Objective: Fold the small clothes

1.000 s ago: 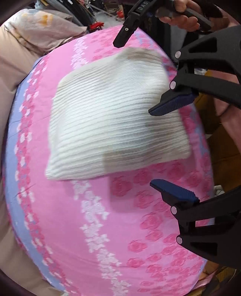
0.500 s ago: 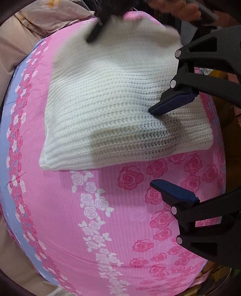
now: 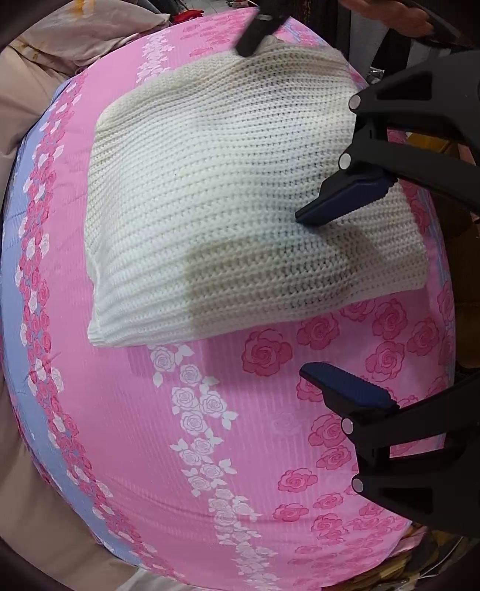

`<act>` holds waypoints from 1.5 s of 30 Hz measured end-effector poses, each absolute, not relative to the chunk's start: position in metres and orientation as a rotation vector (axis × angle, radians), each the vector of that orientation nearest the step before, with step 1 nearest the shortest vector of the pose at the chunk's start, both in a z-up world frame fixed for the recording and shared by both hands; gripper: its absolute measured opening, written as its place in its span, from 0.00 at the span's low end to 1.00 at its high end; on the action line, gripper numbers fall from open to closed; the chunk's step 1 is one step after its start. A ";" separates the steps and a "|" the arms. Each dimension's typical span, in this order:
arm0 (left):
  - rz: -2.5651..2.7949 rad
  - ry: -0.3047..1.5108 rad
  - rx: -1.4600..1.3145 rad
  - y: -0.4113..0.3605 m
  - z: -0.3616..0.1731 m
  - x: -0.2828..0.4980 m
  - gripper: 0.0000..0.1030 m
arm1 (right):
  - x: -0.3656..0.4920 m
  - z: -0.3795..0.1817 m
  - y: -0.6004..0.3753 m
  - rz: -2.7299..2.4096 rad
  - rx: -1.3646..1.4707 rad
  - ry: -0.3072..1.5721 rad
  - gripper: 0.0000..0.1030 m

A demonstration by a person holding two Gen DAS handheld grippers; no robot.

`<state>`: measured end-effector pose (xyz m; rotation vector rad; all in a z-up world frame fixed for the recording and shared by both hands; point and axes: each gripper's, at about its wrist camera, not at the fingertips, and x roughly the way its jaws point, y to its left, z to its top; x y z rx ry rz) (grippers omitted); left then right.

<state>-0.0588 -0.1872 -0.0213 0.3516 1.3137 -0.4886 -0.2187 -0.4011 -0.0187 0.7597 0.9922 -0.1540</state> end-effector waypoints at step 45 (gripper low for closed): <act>-0.538 1.325 0.257 -0.160 0.010 -0.066 0.59 | -0.245 -0.028 -0.383 -0.107 0.802 1.061 0.50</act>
